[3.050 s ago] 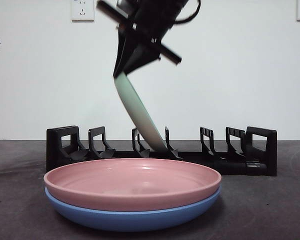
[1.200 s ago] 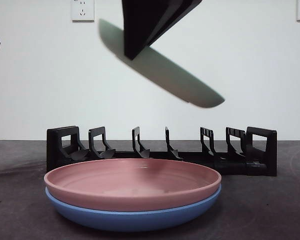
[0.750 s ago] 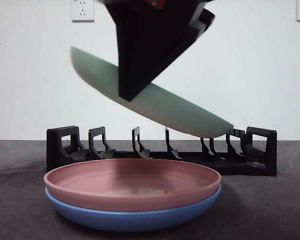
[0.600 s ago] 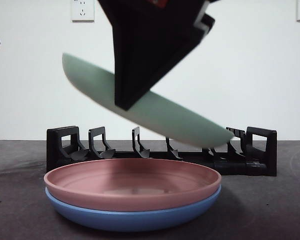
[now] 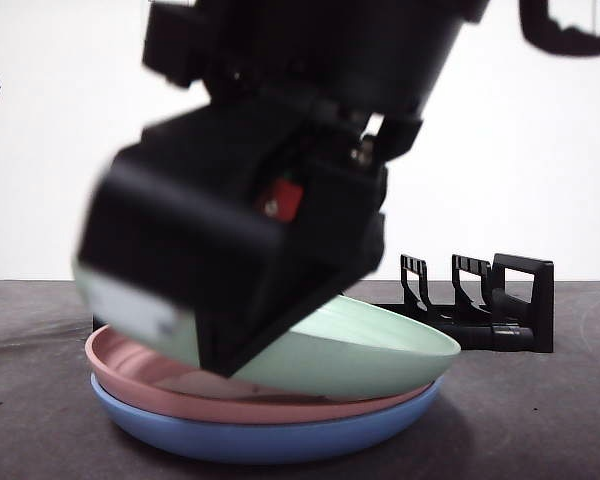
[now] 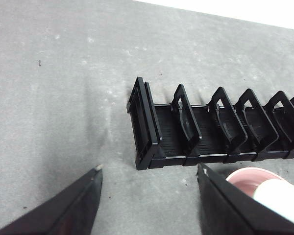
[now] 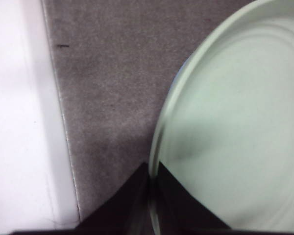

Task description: Place the plate

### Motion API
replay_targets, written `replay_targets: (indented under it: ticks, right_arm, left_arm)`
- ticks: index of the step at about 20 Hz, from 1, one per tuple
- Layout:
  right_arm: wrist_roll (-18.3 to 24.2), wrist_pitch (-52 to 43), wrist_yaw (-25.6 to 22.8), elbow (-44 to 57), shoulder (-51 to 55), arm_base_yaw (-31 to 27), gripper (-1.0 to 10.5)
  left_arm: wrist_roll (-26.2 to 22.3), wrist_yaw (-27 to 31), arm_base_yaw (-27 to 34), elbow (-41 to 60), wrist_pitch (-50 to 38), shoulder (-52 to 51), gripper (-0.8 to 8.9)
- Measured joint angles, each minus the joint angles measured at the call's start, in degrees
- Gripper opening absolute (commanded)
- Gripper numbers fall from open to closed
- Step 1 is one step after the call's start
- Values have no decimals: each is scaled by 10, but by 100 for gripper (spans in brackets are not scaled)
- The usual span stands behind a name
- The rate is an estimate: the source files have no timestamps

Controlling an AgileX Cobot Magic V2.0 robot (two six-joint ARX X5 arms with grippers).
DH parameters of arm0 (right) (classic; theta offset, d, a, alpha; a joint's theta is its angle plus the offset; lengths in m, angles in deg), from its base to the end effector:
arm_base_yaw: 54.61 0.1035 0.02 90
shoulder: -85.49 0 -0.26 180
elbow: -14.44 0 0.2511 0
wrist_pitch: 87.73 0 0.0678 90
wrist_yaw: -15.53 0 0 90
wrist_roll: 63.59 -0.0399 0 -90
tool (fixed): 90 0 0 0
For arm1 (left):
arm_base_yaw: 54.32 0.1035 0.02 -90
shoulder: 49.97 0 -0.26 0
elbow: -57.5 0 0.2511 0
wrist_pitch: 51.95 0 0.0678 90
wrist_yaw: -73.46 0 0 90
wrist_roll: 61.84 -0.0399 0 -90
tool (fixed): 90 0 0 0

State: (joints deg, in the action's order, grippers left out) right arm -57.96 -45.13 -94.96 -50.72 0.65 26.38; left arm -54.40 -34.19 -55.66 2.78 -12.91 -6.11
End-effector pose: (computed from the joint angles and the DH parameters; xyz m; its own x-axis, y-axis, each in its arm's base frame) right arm 0.0580 0.2763 0.1848 0.4140 0.3755 -0.8292 -0.9089 0.2203 -0.3540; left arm 0.1721 -0.0161 0.2810 0.8327 -0.3228 -0.4500 0.2259 0.9399 -0.2561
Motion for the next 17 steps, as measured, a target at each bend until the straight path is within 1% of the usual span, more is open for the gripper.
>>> replay_targets:
  ticks: [3, 6, 8, 9, 13, 17]
  right_arm:
    - [27, -17, 23, 0, -3, 0, 14]
    - [52, -25, 28, 0, -3, 0, 24]
    - [62, -25, 27, 0, -3, 0, 77]
    - [65, -26, 27, 0, -3, 0, 114]
    - [66, -26, 26, 0, -3, 0, 127]
    - [66, -29, 22, 0, -3, -1, 195]
  left_arm:
    - [0, 0, 0, 0, 1, 0, 309]
    - [0, 0, 0, 0, 1, 0, 309]
    - [0, 0, 0, 0, 1, 0, 309]
    - [0, 0, 0, 0, 1, 0, 309]
    - [0, 0, 0, 0, 1, 0, 309]
    - [0, 0, 0, 0, 1, 0, 309]
